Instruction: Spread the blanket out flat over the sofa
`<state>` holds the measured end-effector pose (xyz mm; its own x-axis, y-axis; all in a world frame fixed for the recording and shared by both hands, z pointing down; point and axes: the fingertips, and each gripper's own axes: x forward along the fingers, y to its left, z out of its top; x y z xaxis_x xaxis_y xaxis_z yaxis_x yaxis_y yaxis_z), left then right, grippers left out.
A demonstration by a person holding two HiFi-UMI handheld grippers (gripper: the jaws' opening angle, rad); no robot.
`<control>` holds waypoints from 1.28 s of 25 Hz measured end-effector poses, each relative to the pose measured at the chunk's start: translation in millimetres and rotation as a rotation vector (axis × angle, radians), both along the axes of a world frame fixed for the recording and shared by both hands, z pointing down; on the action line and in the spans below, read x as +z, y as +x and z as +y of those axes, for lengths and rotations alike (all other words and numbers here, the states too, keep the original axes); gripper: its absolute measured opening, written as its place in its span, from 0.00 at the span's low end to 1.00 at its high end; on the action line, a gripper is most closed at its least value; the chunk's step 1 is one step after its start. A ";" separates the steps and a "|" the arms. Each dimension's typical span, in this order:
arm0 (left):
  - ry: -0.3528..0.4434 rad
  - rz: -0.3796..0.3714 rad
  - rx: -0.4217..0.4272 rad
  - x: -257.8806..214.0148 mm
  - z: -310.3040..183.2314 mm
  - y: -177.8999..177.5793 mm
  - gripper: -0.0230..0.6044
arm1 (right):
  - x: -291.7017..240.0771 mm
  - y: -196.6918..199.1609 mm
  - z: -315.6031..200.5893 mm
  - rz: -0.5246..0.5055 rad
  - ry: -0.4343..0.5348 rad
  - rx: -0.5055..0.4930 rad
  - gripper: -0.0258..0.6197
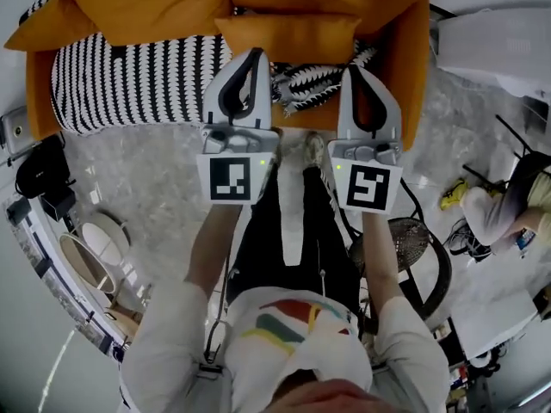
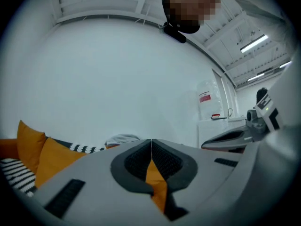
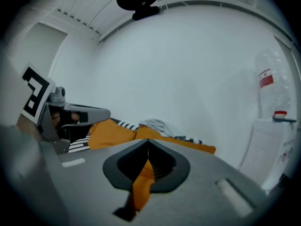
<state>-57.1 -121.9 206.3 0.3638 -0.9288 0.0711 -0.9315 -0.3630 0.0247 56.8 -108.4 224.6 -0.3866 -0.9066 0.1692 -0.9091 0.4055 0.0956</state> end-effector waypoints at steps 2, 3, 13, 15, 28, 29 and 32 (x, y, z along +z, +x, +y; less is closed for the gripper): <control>-0.026 -0.005 -0.006 33.3 12.5 -4.3 0.06 | 38.0 -7.5 14.0 0.026 -0.037 -0.031 0.05; -0.028 -0.022 -0.003 48.6 16.9 -6.9 0.06 | 55.5 -10.5 18.6 0.043 -0.046 -0.038 0.05; -0.053 -0.102 0.052 150.5 47.7 -30.4 0.06 | 199.6 -45.8 57.7 0.185 -0.181 -0.043 0.05; -0.086 -0.105 0.046 164.2 54.7 -36.6 0.06 | 220.5 -58.2 71.9 0.212 -0.192 -0.095 0.05; -0.180 -0.096 0.027 199.2 87.7 -65.4 0.06 | 368.8 -55.5 125.6 -0.187 -0.748 0.159 0.34; -0.185 -0.091 0.022 199.5 89.3 -67.8 0.06 | 379.3 -58.7 128.8 -0.268 -0.810 0.180 0.34; -0.194 -0.064 0.002 202.4 93.5 -75.4 0.06 | 404.5 -66.2 131.0 -0.456 -0.935 0.246 0.33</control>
<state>-132.5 -28.4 408.7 0.3544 -0.8948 0.2717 -0.9327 -0.3589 0.0348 -9.4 22.6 629.1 -0.4130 -0.5532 0.7234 -0.8472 -0.0580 -0.5281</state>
